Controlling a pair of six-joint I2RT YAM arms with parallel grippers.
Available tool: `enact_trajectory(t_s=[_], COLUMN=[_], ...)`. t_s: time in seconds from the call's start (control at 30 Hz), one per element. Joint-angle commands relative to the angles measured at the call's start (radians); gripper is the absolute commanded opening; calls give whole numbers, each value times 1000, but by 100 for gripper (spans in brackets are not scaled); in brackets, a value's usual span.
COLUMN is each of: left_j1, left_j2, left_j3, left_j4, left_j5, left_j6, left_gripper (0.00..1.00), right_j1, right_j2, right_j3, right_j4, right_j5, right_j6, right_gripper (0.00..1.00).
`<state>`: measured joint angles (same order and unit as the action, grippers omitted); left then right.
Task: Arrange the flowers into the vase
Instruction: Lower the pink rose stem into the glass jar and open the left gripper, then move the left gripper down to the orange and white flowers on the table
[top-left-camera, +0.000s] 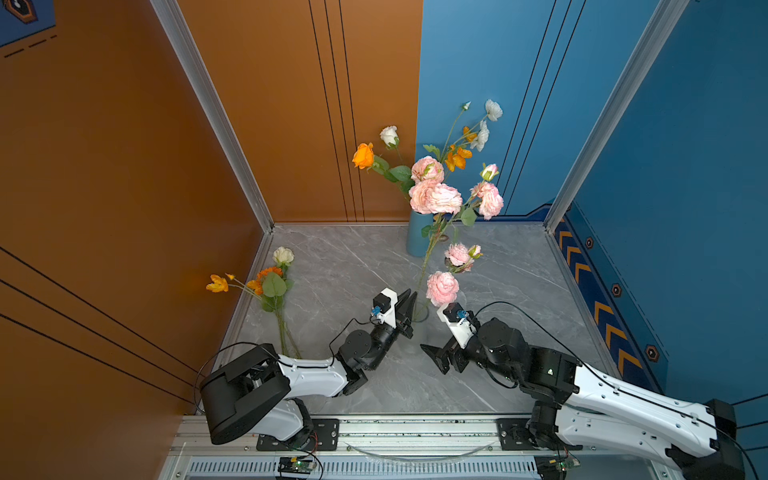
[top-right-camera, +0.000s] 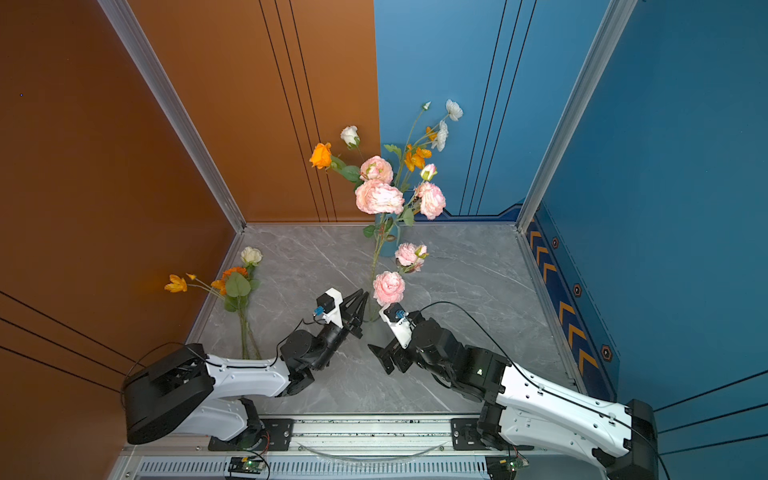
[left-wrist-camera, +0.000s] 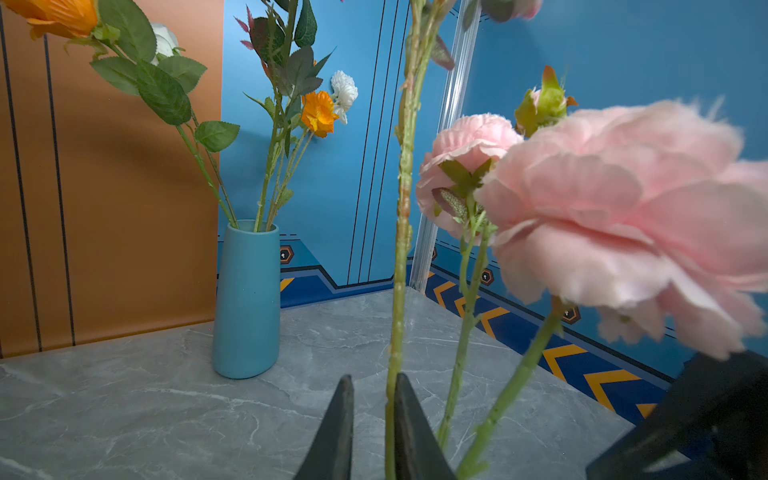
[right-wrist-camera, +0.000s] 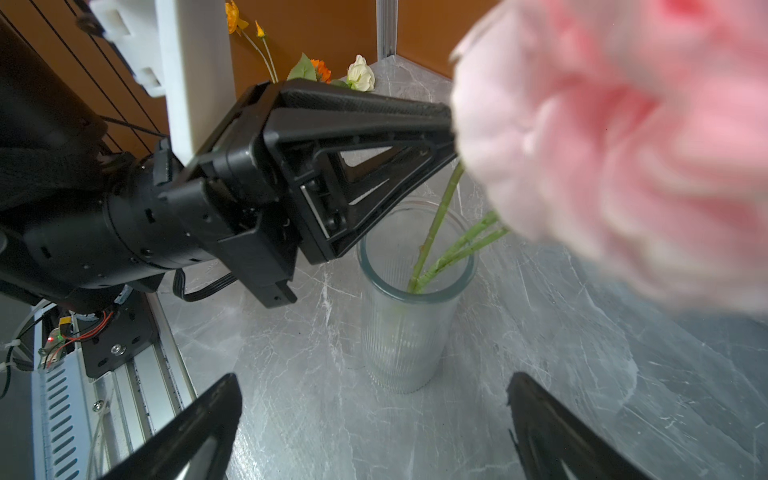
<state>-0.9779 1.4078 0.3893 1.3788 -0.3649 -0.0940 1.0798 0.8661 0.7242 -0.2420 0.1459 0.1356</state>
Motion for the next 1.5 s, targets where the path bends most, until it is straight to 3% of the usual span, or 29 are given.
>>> enact_trajectory(t_s=[0.0, 0.3, 0.43, 0.53, 0.6, 0.63, 0.73, 0.83, 0.97, 1.13, 1.23, 1.47], left_j1=[-11, -14, -15, -15, -10, 7, 122, 278, 552, 881, 1019, 1100], left_j2=[-5, -112, -213, -336, -448, -507, -577, -584, -551, -450, -337, -120], left_j3=[-17, -58, -67, -43, 17, 80, 279, 401, 507, 507, 470, 450], left_j4=[30, 26, -56, -249, -508, -728, -1265, -1594, -1931, -2138, -2144, -2053], left_j5=[-19, -21, -29, -50, -132, -179, -200, -152, -51, 164, 301, 217], left_j6=[13, 50, 64, 74, 66, 43, -10, -74, -270, -439, -472, -461], left_gripper=[21, 32, 34, 35, 35, 36, 40, 41, 40, 37, 39, 58], right_j1=[-8, -15, -13, -9, -2, 2, 14, 42, 92, 134, 145, 147], right_j2=[5, 11, 33, 52, 63, 69, 78, 73, 60, 125, 184, 297], right_j3=[-9, -8, -1, -1, -2, -2, -11, -12, -22, -4, -6, -6], right_j4=[30, 45, 67, 83, 86, 87, 92, 106, 193, 242, 315, 429], right_j5=[-22, -34, -60, -68, -68, -68, -67, -58, -42, -64, -109, -185], right_j6=[4, 1, -5, -5, -4, -2, 1, -1, 14, 38, 55, 76], right_gripper=[100, 100, 100, 100, 100, 100, 100, 100, 100, 100, 100, 100])
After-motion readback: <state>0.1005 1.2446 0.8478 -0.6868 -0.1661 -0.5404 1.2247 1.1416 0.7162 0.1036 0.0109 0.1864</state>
